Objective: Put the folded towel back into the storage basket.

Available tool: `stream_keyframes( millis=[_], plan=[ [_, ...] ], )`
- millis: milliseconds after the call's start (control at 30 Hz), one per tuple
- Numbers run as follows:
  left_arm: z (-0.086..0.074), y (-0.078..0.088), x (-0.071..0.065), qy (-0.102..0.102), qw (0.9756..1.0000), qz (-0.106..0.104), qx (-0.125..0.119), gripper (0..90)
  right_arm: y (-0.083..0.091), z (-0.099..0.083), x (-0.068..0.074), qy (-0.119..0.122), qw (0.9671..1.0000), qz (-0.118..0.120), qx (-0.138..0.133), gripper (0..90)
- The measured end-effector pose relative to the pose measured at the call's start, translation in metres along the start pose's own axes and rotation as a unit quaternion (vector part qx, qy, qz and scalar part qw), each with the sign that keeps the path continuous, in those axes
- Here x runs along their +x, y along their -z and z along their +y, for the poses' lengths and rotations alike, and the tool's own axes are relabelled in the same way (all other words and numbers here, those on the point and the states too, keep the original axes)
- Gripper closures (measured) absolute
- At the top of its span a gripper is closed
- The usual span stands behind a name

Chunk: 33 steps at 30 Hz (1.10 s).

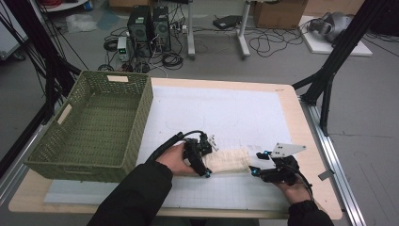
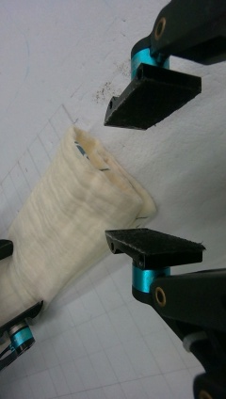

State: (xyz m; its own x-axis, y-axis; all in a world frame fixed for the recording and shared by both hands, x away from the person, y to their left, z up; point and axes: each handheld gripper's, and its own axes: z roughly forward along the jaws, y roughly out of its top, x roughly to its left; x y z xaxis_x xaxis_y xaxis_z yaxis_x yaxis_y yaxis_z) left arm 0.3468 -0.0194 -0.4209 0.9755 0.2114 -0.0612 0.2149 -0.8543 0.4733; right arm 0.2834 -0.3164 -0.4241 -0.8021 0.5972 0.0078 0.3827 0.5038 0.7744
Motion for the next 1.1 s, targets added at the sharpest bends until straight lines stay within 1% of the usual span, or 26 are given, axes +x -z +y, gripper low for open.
stream_keyframes(
  millis=[67,200,267,367,500,567,600,633,700,733,767,800,833,900,933,967,1000,1067,1100],
  plan=[
    [0.0,-0.001,-0.001,0.001,1.0,0.002,0.001,23.9,0.0,0.0,0.0,-0.001,1.0,-0.002,-0.001,38.3],
    [0.0,-0.002,-0.003,-0.006,0.9999,0.008,0.003,22.3,0.0,0.0,0.0,-0.003,1.0,-0.003,-0.002,37.9],
    [0.0,-0.002,-0.005,-0.016,0.9997,0.02,0.006,25.4,0.0,0.0,0.0,0.002,1.0,-0.003,-0.002,37.9],
    [0.001,-0.002,-0.005,-0.015,0.9995,0.027,0.007,29.2,0.001,0.0,0.0,0.001,1.0,-0.003,-0.002,37.8],
    [0.002,-0.002,-0.007,-0.014,0.9992,0.035,0.009,30.0,0.001,0.0,0.0,0.001,1.0,-0.004,-0.003,37.8],
    [0.001,-0.002,-0.006,-0.008,0.9995,0.03,0.007,30.0,0.001,0.0,0.0,0.002,1.0,-0.004,-0.003,37.7],
    [0.001,-0.002,-0.005,-0.003,0.9998,0.021,0.006,27.9,0.001,0.0,0.0,0.002,1.0,-0.004,-0.003,37.7],
    [0.001,-0.001,-0.003,0.007,0.9999,0.012,0.003,25.4,0.001,0.0,0.0,0.002,1.0,-0.004,-0.002,37.7],
    [0.0,0.001,0.001,0.018,0.9998,-0.004,0.0,25.2,0.002,0.0,0.0,0.001,1.0,-0.006,-0.003,37.7],
    [0.0,0.001,0.003,0.029,0.9995,-0.012,-0.003,25.1,0.002,0.0,0.0,-0.002,1.0,-0.005,-0.003,37.6],
    [0.0,0.002,0.004,0.032,0.9994,-0.013,-0.003,25.6,0.002,-0.001,-0.001,0.0,1.0,-0.007,-0.004,37.6],
    [0.0,0.003,0.005,0.03,0.9995,-0.008,-0.001,28.1,0.002,-0.001,-0.001,0.001,1.0,-0.007,-0.003,37.6],
    [0.001,0.004,0.005,0.03,0.9995,-0.008,-0.001,30.0,0.002,-0.001,-0.002,0.0,1.0,-0.005,-0.002,37.6],
    [0.001,0.005,0.005,0.024,0.9997,-0.004,-0.002,29.9,0.002,-0.001,-0.002,0.0,1.0,-0.005,-0.002,37.6],
    [0.002,0.008,0.002,0.016,0.9998,0.005,-0.011,30.2,0.002,-0.001,-0.002,0.0,1.0,-0.005,-0.002,37.6],
    [0.003,0.009,0.002,0.014,0.9998,0.006,-0.016,30.6,0.001,-0.001,-0.002,-0.001,1.0,-0.004,-0.002,37.6],
    [0.006,0.011,0.001,0.008,0.9998,0.009,-0.015,30.6,0.001,-0.001,-0.001,-0.002,1.0,-0.005,-0.001,37.6],
    [0.011,0.014,0.002,0.003,0.9998,0.02,-0.005,30.2,0.0,0.0,-0.002,0.001,1.0,-0.003,-0.001,37.6],
    [0.013,0.014,0.003,0.005,0.9999,0.016,-0.002,29.8,0.0,0.0,-0.001,0.001,1.0,-0.005,-0.001,37.6]
  ],
)
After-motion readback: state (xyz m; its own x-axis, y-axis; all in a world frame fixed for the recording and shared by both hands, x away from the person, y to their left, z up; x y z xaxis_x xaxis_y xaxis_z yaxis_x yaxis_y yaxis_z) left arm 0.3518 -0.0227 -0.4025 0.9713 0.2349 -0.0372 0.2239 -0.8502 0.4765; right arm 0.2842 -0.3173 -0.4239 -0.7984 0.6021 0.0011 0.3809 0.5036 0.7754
